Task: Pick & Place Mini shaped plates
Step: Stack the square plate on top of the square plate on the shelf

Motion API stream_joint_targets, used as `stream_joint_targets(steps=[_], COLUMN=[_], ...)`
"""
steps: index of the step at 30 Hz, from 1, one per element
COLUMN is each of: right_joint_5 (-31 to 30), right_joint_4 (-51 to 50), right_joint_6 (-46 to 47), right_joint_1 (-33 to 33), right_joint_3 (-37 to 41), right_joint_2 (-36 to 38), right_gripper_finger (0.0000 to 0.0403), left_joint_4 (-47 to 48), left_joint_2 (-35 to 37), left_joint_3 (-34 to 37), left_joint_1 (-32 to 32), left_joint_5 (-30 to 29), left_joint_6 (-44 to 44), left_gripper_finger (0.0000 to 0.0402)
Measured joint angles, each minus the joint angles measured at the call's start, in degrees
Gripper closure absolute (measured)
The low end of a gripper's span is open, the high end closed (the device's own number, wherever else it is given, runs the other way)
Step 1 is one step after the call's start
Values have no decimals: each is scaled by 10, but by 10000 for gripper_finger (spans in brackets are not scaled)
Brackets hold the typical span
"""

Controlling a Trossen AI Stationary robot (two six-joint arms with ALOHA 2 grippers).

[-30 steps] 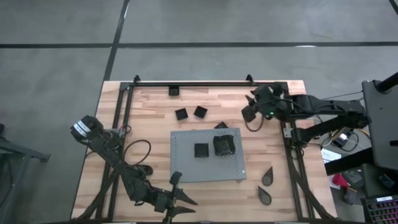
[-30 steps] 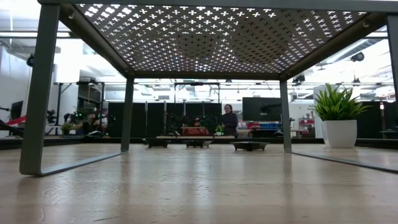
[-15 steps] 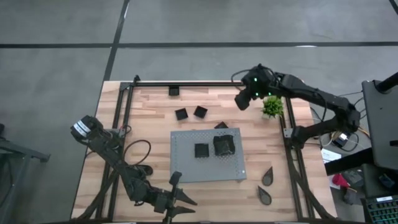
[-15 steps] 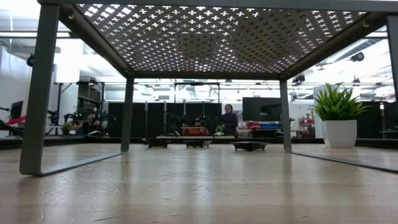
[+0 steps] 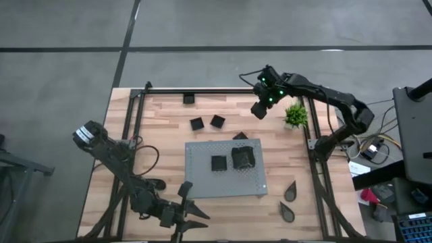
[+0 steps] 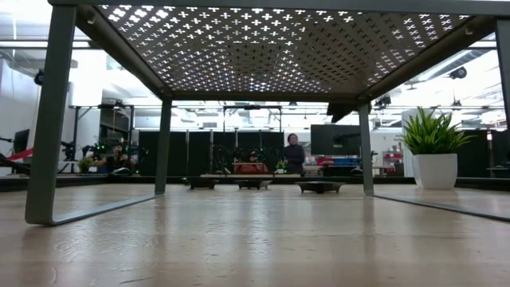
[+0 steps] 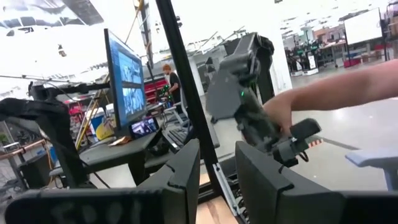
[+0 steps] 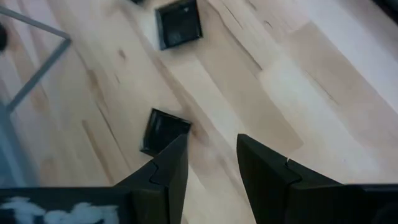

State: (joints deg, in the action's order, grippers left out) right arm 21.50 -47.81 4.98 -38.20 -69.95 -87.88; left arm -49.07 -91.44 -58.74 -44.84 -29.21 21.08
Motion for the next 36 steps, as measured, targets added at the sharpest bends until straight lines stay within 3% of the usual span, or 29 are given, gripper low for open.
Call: stream_joint_targets(steps=[8, 17, 36], right_joint_5=[42, 45, 47], right_joint_4=[-15, -24, 61], right_joint_6=[-46, -60, -55], right_joint_1=[-18, -17, -14], right_joint_3=[0, 7, 104], right_joint_2=[-60, -104, -113], right_gripper_finger=[272, 267, 262], left_joint_4=[2, 13, 16], left_joint_2=[15, 25, 26], left_joint_3=[0, 0, 1], left_joint_1=[-4, -5, -5], left_joint_5=[0, -3, -4], left_joint_6=[15, 28, 29], left_gripper_finger=[303, 303, 303])
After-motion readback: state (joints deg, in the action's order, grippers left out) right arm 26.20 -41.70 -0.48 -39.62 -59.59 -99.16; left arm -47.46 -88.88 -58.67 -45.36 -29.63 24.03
